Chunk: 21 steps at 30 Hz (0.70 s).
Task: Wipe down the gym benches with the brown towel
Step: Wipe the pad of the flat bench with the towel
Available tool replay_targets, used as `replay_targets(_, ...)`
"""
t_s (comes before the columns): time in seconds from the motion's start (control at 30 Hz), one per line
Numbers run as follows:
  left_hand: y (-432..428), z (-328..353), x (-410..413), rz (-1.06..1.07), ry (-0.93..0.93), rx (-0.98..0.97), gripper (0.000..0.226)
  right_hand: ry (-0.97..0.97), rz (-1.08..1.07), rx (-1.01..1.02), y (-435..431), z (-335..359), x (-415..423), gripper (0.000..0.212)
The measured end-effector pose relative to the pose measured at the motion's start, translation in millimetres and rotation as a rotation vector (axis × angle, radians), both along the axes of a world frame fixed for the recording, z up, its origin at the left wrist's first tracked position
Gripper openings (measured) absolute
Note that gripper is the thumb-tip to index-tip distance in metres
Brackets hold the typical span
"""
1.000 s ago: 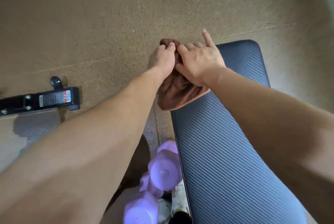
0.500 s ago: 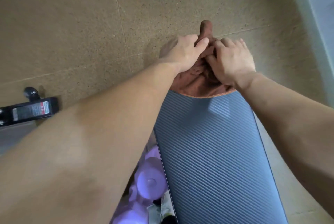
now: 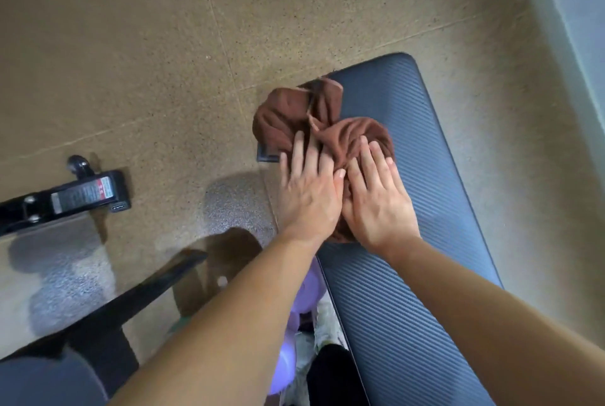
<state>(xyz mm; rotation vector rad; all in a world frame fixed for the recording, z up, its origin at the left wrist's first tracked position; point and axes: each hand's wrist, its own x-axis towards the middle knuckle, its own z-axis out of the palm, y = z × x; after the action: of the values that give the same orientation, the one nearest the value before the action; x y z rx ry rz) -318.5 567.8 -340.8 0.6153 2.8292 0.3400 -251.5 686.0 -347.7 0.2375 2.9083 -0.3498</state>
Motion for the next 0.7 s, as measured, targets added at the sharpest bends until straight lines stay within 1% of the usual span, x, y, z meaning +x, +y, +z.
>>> replay_targets(0.1,-4,12,56,-0.092,-0.055,-0.021,0.043,-0.1,-0.028,-0.02,1,15,64,0.059)
replay_targets(0.17,-11,24,76,-0.113,-0.062,-0.021,0.038,-0.124,-0.017,-0.108,3,28,94,0.06)
replay_targets(0.2,-14,32,81,-0.098,-0.059,-0.001,0.035,-0.111,-0.032,-0.166,5,36,103,0.057)
replay_targets(0.27,-16,50,81,-0.015,-0.073,0.061,0.033,-0.073,-0.16,-0.253,10,54,103,0.043)
replay_targets(0.3,-16,57,77,0.039,-0.133,0.107,0.033,-0.068,-0.252,-0.275,13,61,97,0.037)
replay_targets(0.33,-15,62,72,0.094,-0.218,0.159,0.035,-0.068,-0.332,-0.288,17,65,88,0.035)
replay_targets(0.37,-15,64,66,0.135,-0.296,0.198,0.04,-0.079,-0.378,-0.286,22,68,77,0.039)
replay_targets(0.4,-14,64,59,0.138,-0.353,0.204,0.047,-0.104,-0.379,-0.284,28,70,67,0.047)
replay_targets(0.43,-14,64,53,0.094,-0.382,0.171,0.052,-0.147,-0.346,-0.288,34,70,58,0.055)
replay_targets(0.47,-14,65,49,0.038,-0.389,0.126,0.049,-0.207,-0.301,-0.285,38,70,49,0.06)
replay_targets(0.5,-14,65,46,-0.001,-0.375,0.09,0.04,-0.271,-0.261,-0.259,40,72,42,0.06)
replay_targets(0.57,-15,71,46,-0.023,-0.331,0.073,0.025,-0.34,-0.242,-0.171,39,76,34,0.049)
replay_targets(0.63,-20,82,51,-0.019,-0.258,0.074,0.023,-0.313,-0.273,-0.12,33,86,34,0.034)
replay_targets(0.7,-30,98,55,-0.028,-0.158,0.094,0.023,-0.282,-0.324,-0.116,28,99,47,0.026)
